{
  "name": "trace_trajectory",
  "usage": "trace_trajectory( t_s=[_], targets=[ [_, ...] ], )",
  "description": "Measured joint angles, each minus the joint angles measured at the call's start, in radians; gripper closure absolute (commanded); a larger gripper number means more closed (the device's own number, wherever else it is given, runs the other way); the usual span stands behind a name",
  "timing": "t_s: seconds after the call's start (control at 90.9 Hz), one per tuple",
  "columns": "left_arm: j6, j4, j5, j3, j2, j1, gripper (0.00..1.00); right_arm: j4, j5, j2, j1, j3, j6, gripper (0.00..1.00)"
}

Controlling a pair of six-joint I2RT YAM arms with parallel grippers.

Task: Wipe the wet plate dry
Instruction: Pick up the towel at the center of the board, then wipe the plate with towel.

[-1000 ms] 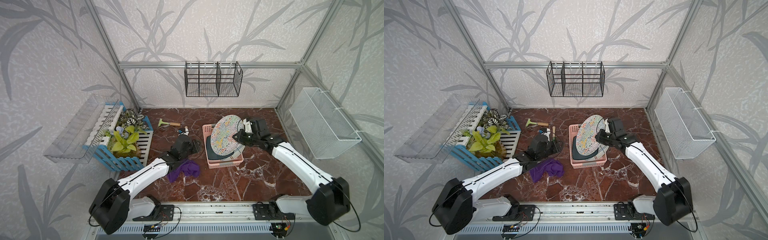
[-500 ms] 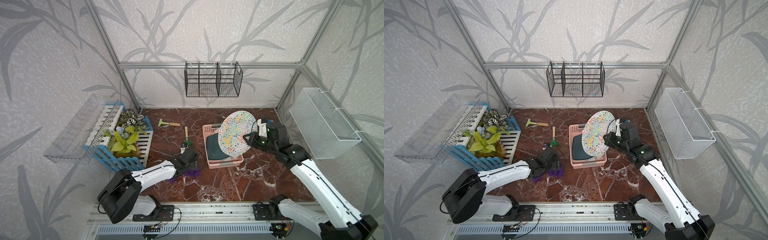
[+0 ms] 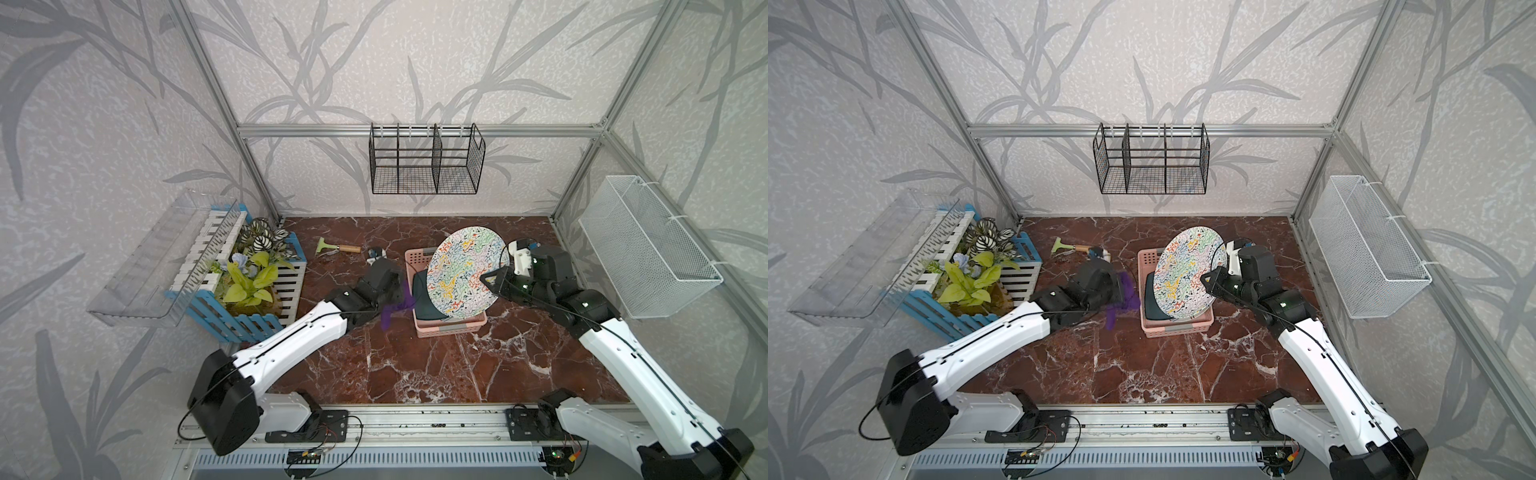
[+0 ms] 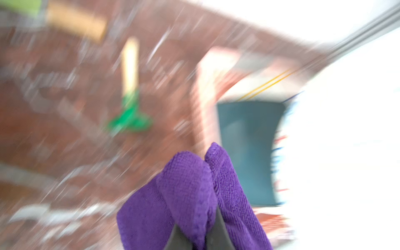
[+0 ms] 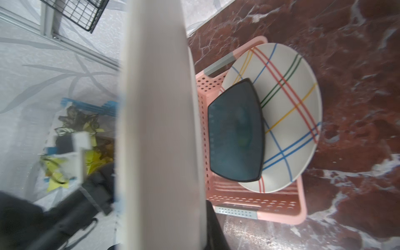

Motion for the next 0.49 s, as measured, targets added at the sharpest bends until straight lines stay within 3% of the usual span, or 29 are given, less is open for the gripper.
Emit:
trace_trajectory(
  t_s=[0.154, 0.33, 0.495],
  targets=[
    [0.035, 0.111, 0.112, 0.156, 0.017, -0.018, 1.00, 0.150, -0.088, -0.001, 0.034, -0.057, 0.132, 1.00],
    [0.023, 0.138, 0.201, 0.126, 0.137, -0.068, 1.00, 0.285, -0.108, -0.001, 0.052, -0.064, 0.249, 1.00],
    [-0.002, 0.248, 0.283, 0.129, 0.200, -0.164, 1.00, 0.275, -0.039, 0.034, 0.043, -0.044, 0.306, 1.00]
  ],
)
